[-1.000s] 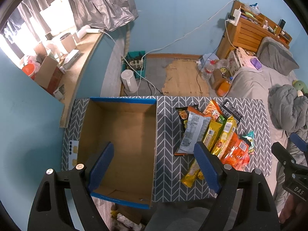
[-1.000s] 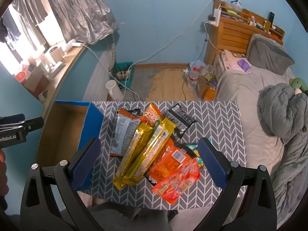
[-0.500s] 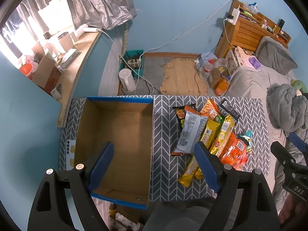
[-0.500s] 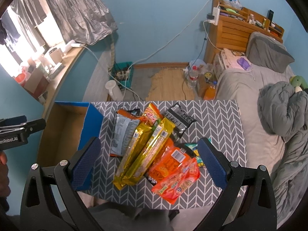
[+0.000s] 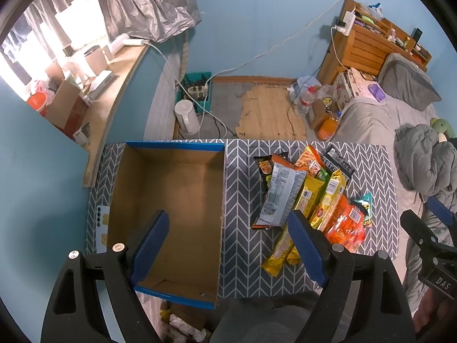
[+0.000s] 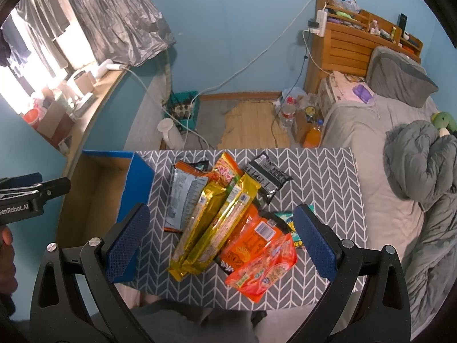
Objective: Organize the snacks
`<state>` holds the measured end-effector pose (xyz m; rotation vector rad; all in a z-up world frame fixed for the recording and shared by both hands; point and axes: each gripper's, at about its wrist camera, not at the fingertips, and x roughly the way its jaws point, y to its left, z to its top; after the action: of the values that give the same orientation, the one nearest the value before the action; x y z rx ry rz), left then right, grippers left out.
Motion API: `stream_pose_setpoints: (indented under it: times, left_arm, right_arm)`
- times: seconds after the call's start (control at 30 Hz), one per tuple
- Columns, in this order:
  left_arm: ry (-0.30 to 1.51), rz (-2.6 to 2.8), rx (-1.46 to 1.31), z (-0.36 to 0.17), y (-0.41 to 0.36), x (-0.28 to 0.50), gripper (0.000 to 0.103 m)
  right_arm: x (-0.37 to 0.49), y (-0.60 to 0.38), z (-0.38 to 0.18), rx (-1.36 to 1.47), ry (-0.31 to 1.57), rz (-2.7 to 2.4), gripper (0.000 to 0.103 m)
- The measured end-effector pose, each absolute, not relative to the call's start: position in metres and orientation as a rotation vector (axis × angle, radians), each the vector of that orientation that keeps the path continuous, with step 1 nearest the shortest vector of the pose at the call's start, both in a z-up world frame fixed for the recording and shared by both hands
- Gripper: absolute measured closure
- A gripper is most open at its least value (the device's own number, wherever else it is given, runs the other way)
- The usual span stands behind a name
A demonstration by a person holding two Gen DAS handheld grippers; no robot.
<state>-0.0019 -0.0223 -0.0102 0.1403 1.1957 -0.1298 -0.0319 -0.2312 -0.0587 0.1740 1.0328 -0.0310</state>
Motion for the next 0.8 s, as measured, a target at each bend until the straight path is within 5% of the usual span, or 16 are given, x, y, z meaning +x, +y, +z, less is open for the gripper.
stream_pose_setpoints:
  times: [0.8]
  left_arm:
    - [1.235,-0.155,0.132,-0.0144,-0.0273,0.0049,0.017]
  right_arm:
    - [-0.0376,-0.2355,-0.0624,0.196,1.044,-0.041,0.003]
